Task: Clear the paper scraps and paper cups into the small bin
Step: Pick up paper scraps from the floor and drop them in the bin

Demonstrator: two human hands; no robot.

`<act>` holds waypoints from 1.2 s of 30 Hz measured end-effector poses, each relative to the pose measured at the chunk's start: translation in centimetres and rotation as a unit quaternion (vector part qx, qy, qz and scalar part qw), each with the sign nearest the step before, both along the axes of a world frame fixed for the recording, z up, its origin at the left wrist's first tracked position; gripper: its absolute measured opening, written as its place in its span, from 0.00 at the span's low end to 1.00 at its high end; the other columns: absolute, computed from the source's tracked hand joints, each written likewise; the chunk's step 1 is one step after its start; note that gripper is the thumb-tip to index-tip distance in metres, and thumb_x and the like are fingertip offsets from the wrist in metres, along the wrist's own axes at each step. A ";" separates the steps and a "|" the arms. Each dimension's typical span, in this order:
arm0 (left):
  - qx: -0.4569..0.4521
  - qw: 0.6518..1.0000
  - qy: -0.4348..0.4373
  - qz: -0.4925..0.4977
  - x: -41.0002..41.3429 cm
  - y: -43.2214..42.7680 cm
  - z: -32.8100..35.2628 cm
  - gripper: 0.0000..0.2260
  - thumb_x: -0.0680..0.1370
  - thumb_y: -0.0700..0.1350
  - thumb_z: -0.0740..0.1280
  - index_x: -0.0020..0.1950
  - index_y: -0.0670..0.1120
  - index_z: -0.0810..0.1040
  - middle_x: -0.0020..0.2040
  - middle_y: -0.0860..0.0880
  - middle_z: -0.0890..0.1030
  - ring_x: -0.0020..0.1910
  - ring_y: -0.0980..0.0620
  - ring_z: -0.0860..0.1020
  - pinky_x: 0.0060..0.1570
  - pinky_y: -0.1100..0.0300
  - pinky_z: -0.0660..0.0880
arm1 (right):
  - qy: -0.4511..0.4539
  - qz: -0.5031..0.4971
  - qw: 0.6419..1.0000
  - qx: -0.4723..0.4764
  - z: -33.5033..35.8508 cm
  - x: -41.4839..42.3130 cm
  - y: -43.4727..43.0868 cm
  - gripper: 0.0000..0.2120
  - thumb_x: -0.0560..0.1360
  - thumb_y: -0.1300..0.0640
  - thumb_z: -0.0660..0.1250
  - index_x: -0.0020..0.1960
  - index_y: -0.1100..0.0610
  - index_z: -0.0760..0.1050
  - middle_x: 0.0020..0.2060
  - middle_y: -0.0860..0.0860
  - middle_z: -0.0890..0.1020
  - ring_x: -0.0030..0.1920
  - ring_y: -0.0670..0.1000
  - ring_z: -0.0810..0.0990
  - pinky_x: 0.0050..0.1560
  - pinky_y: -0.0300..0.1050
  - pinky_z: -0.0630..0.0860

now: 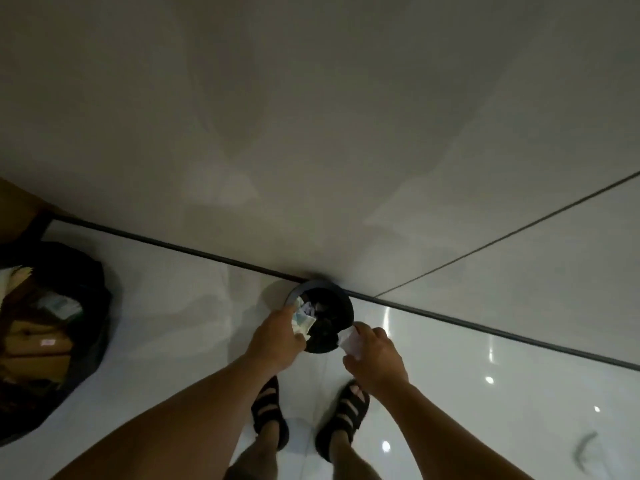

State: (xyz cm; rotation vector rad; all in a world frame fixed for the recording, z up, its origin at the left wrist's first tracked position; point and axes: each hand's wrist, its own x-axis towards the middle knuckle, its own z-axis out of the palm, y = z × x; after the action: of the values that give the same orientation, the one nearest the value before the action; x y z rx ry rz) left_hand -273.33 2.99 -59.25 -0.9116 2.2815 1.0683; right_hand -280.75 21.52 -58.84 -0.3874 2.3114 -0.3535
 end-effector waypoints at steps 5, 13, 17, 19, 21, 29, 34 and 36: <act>0.000 1.000 -0.008 -0.012 -3.8 -1.0 -13.1 0.26 0.75 0.45 0.69 0.71 0.46 0.66 0.63 0.44 0.75 0.59 0.45 0.74 0.51 0.58 0.70 | -0.021 -0.041 0.999 0.021 -13.6 -1.3 -2.5 0.29 0.74 0.49 0.67 0.72 0.48 0.61 0.63 0.53 0.72 0.60 0.55 0.74 0.59 0.50 0.77; -0.007 1.000 -0.007 -0.027 -5.7 -0.1 -28.0 0.30 0.74 0.45 0.71 0.72 0.46 0.63 0.67 0.40 0.68 0.61 0.40 0.73 0.55 0.53 0.71 | -0.027 -0.089 0.995 -0.029 -29.1 -2.3 -4.8 0.35 0.73 0.45 0.69 0.75 0.48 0.56 0.68 0.55 0.67 0.65 0.60 0.70 0.63 0.55 0.73; -0.034 0.999 -0.009 -0.031 -4.5 -0.7 -28.4 0.32 0.74 0.46 0.70 0.74 0.46 0.60 0.71 0.41 0.62 0.65 0.40 0.70 0.61 0.50 0.71 | -0.009 -0.089 0.995 -0.044 -30.4 -1.8 -3.5 0.36 0.73 0.44 0.68 0.75 0.48 0.55 0.70 0.53 0.64 0.67 0.58 0.67 0.64 0.55 0.71; -0.040 0.998 -0.029 -0.048 -4.0 -1.3 -27.3 0.31 0.75 0.48 0.69 0.74 0.46 0.60 0.71 0.42 0.62 0.66 0.40 0.69 0.63 0.48 0.70 | -0.014 -0.095 0.995 -0.037 -29.5 -1.3 -2.4 0.36 0.73 0.43 0.67 0.75 0.47 0.54 0.70 0.52 0.63 0.68 0.57 0.65 0.63 0.54 0.71; -0.039 0.996 -0.051 -0.062 -4.4 -1.8 -25.4 0.32 0.74 0.50 0.69 0.75 0.47 0.60 0.71 0.43 0.62 0.67 0.41 0.67 0.64 0.48 0.70 | -0.028 -0.100 0.994 -0.032 -27.7 -1.0 -1.2 0.37 0.73 0.42 0.68 0.76 0.46 0.53 0.71 0.51 0.62 0.69 0.56 0.64 0.64 0.55 0.71; -0.054 0.989 0.007 -0.140 -8.7 0.1 -12.4 0.33 0.75 0.52 0.68 0.76 0.49 0.59 0.74 0.45 0.62 0.71 0.43 0.63 0.67 0.50 0.65 | -0.021 -0.111 0.993 -0.037 -15.3 -2.9 2.6 0.39 0.75 0.39 0.67 0.77 0.43 0.49 0.77 0.49 0.53 0.76 0.55 0.55 0.69 0.56 0.66; -0.074 0.975 0.050 -0.205 -10.6 3.2 -2.8 0.32 0.75 0.55 0.67 0.76 0.51 0.58 0.75 0.50 0.60 0.73 0.47 0.59 0.70 0.52 0.62 | 0.008 -0.116 0.991 -0.060 -5.7 -2.3 5.5 0.38 0.75 0.38 0.65 0.78 0.41 0.47 0.78 0.48 0.51 0.77 0.53 0.54 0.70 0.52 0.65; -0.079 0.964 0.063 -0.245 -10.9 4.7 0.7 0.32 0.75 0.55 0.66 0.76 0.52 0.58 0.75 0.50 0.59 0.74 0.48 0.58 0.71 0.52 0.61 | 0.021 -0.135 0.989 -0.058 -2.3 -1.5 7.0 0.39 0.75 0.38 0.64 0.78 0.41 0.47 0.78 0.48 0.50 0.77 0.53 0.53 0.70 0.51 0.65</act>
State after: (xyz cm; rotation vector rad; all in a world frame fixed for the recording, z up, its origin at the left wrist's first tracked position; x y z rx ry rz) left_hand -284.25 7.67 -58.50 -0.3011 2.5351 0.7502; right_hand -282.25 28.56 -61.10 -0.1383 2.3956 -0.6204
